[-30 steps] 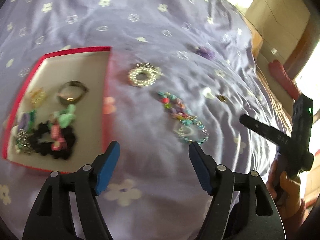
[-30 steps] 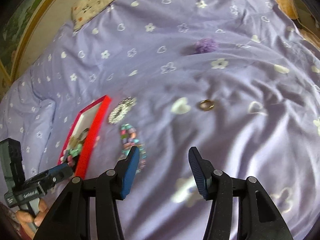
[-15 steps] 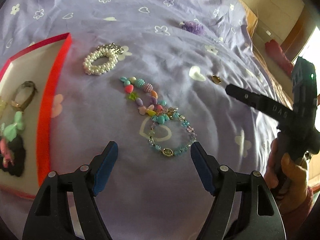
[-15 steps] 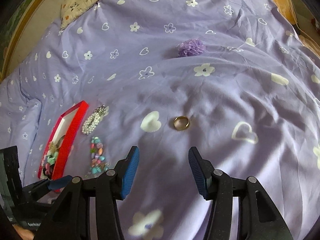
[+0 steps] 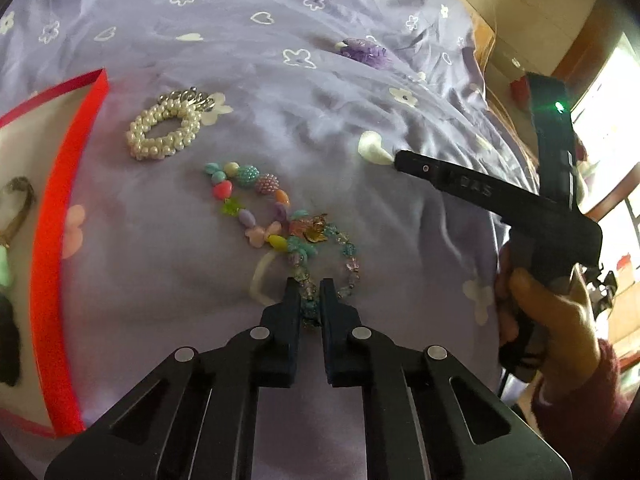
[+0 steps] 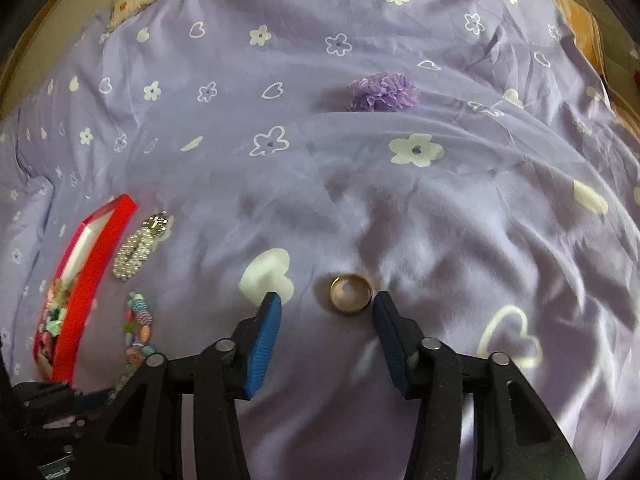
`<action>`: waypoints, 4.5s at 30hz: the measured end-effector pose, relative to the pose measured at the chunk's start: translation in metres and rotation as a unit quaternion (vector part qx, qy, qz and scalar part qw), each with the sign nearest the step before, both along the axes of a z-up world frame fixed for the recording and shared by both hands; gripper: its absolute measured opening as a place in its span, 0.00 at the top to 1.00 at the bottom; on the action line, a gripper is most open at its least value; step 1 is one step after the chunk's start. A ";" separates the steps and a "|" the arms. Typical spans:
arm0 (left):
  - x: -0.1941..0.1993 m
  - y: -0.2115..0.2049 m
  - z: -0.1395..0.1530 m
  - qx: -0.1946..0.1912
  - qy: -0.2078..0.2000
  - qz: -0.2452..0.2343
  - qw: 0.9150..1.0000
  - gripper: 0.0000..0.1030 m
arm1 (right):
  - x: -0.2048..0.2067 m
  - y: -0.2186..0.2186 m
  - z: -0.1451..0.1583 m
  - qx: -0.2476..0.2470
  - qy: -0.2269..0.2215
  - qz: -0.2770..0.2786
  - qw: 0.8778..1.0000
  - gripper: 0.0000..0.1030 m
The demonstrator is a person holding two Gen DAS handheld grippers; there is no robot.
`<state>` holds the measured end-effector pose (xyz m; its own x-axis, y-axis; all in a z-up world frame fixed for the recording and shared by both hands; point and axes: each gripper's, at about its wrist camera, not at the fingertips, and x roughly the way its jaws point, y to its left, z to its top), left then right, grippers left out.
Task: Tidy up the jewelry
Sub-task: 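Grasp the pastel beaded bracelet with the left tool while the right tool grasps the gold ring, then carry the beaded bracelet and gold ring into the red box and open both tools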
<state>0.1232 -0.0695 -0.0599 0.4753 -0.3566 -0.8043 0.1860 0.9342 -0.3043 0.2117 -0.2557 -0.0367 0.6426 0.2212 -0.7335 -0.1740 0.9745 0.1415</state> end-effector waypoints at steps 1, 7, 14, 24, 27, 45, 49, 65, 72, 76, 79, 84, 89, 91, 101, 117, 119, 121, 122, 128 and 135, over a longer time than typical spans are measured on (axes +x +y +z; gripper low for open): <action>-0.001 -0.001 0.001 0.001 -0.002 -0.002 1.000 0.93 | 0.001 -0.001 0.000 0.000 0.001 -0.003 1.000 0.78; -0.006 0.003 0.008 -0.008 -0.010 -0.001 1.000 0.94 | -0.012 -0.005 0.007 0.025 -0.004 -0.002 1.000 0.78; -0.019 0.014 0.030 -0.016 -0.034 0.006 0.999 0.94 | -0.042 0.003 0.017 0.068 -0.001 0.020 0.998 0.78; -0.052 0.038 0.060 -0.021 -0.068 0.020 0.997 0.94 | -0.087 0.036 0.029 0.096 0.001 0.064 0.993 0.78; -0.063 0.051 0.063 -0.025 -0.071 0.032 0.997 0.94 | -0.096 0.049 0.031 0.100 0.003 0.081 0.992 0.78; -0.107 0.140 0.081 -0.041 -0.090 0.121 0.988 0.94 | -0.128 0.135 0.029 0.102 0.028 0.170 0.980 0.78; -0.113 0.160 0.082 -0.039 -0.092 0.137 0.985 0.94 | -0.130 0.153 0.028 0.102 0.033 0.186 0.977 0.78; -0.117 0.228 0.074 -0.035 -0.094 0.200 0.975 0.94 | -0.128 0.220 0.028 0.094 0.041 0.236 0.966 0.78; -0.112 0.244 0.065 -0.040 -0.087 0.214 0.972 0.94 | -0.126 0.248 0.025 0.088 0.043 0.255 0.962 0.78; -0.109 0.250 0.060 -0.040 -0.084 0.219 0.971 0.94 | -0.119 0.256 0.020 0.084 0.049 0.255 0.962 0.78; -0.106 0.255 0.056 -0.039 -0.081 0.224 0.970 0.94 | -0.113 0.262 0.016 0.081 0.053 0.255 0.962 0.78; -0.103 0.264 0.048 -0.040 -0.074 0.233 0.969 0.94 | -0.104 0.268 0.010 0.077 0.057 0.254 0.963 0.78; -0.098 0.271 0.039 -0.038 -0.067 0.239 0.968 0.94 | -0.096 0.276 -0.001 0.065 0.067 0.254 0.963 0.78; -0.096 0.274 0.034 -0.038 -0.062 0.242 0.968 0.94 | -0.094 0.280 -0.005 0.062 0.075 0.255 0.962 0.78; -0.092 0.287 0.004 -0.022 -0.027 0.261 0.965 0.94 | -0.095 0.298 -0.012 0.034 0.075 0.276 0.958 0.78; -0.093 0.292 -0.010 -0.022 -0.002 0.272 0.962 0.94 | -0.094 0.309 -0.013 0.002 0.086 0.303 0.949 0.77; -0.094 0.291 -0.009 -0.021 -0.002 0.272 0.962 0.94 | -0.094 0.309 -0.013 0.000 0.089 0.304 0.949 0.77; -0.093 0.291 -0.009 -0.021 -0.002 0.272 0.962 0.94 | -0.093 0.310 -0.013 -0.002 0.091 0.305 0.948 0.77; -0.093 0.291 -0.009 -0.021 -0.002 0.273 0.962 0.93 | -0.094 0.310 -0.013 -0.003 0.092 0.305 0.948 0.77; -0.094 0.290 -0.008 -0.017 -0.001 0.273 0.962 0.86 | -0.093 0.312 -0.014 -0.009 0.098 0.307 0.947 0.76; -0.096 0.290 -0.004 -0.013 -0.002 0.275 0.961 0.71 | -0.092 0.313 -0.014 -0.009 0.103 0.308 0.946 0.76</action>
